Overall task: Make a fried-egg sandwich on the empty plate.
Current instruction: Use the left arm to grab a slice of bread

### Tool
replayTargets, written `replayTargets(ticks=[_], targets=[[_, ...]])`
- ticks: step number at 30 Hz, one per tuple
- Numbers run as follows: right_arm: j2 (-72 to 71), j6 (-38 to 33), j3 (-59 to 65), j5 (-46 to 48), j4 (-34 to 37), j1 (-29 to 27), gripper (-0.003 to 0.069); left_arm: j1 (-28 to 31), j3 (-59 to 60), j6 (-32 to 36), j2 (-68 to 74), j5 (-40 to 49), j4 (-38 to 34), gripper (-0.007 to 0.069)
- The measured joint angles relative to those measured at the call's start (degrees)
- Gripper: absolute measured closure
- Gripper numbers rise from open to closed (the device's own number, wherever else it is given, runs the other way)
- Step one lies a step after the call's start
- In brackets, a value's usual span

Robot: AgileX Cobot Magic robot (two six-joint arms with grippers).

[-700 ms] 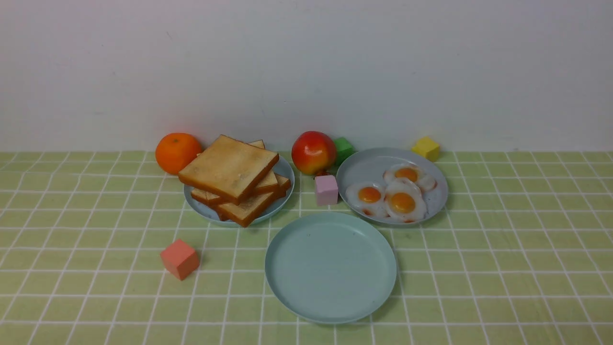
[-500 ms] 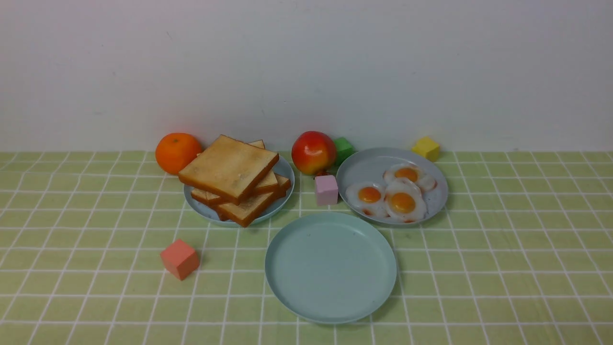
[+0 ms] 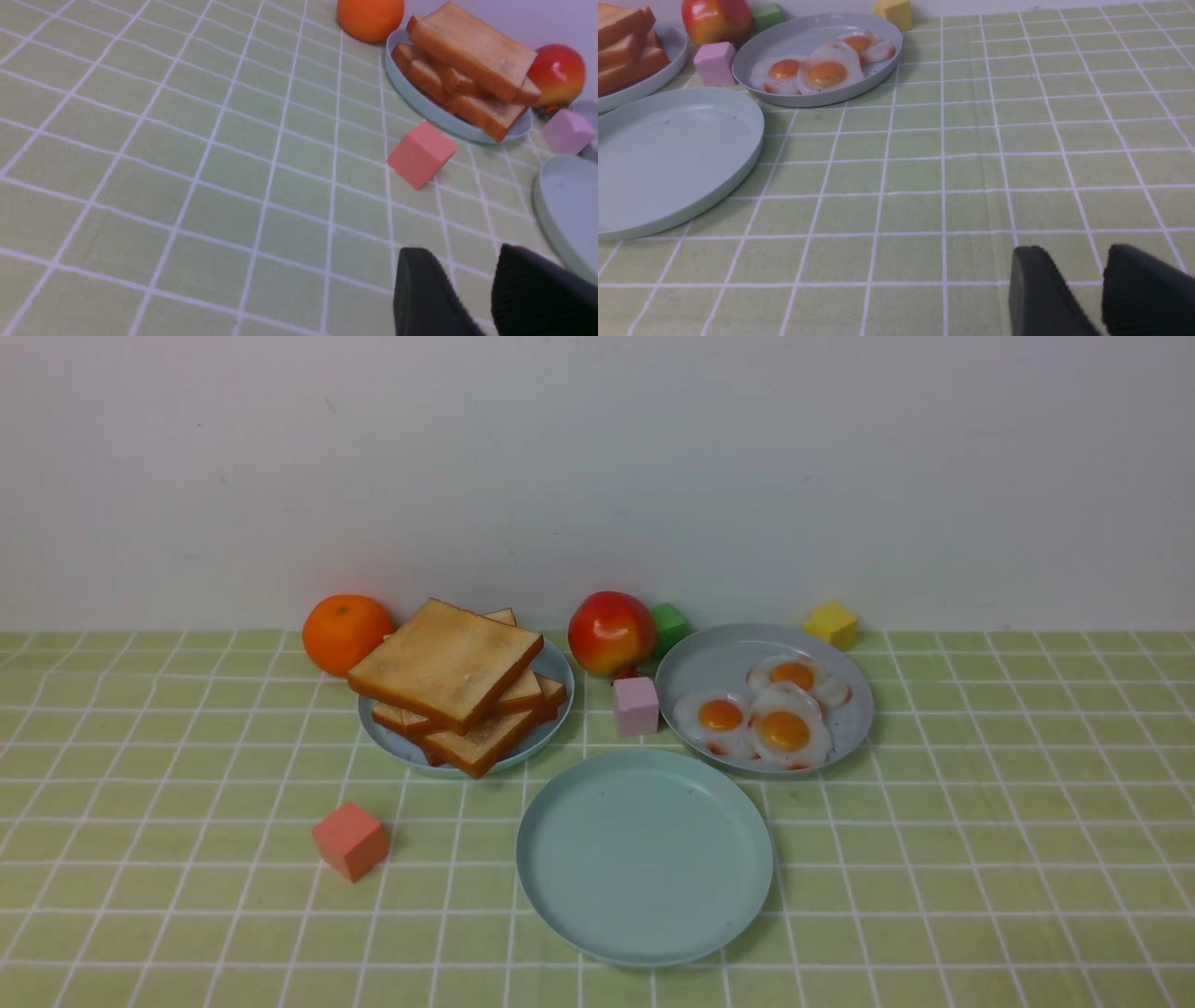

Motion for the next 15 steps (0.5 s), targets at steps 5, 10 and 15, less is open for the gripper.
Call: replayTargets(ticks=[5, 10, 15], targets=[[0.0, 0.0, 0.0, 0.0, 0.0, 0.0, 0.0421, 0.0, 0.0, -9.4, 0.0, -7.57, -13.76, 0.0386], [0.0, 0.0, 0.0, 0.0, 0.0, 0.0, 0.0421, 0.0, 0.0, -15.4, 0.0, -17.14, -26.83, 0.0388], [0.0, 0.0, 0.0, 0.0, 0.0, 0.0, 0.0421, 0.0, -1.96, -15.8, 0.0, -18.91, -26.01, 0.045]])
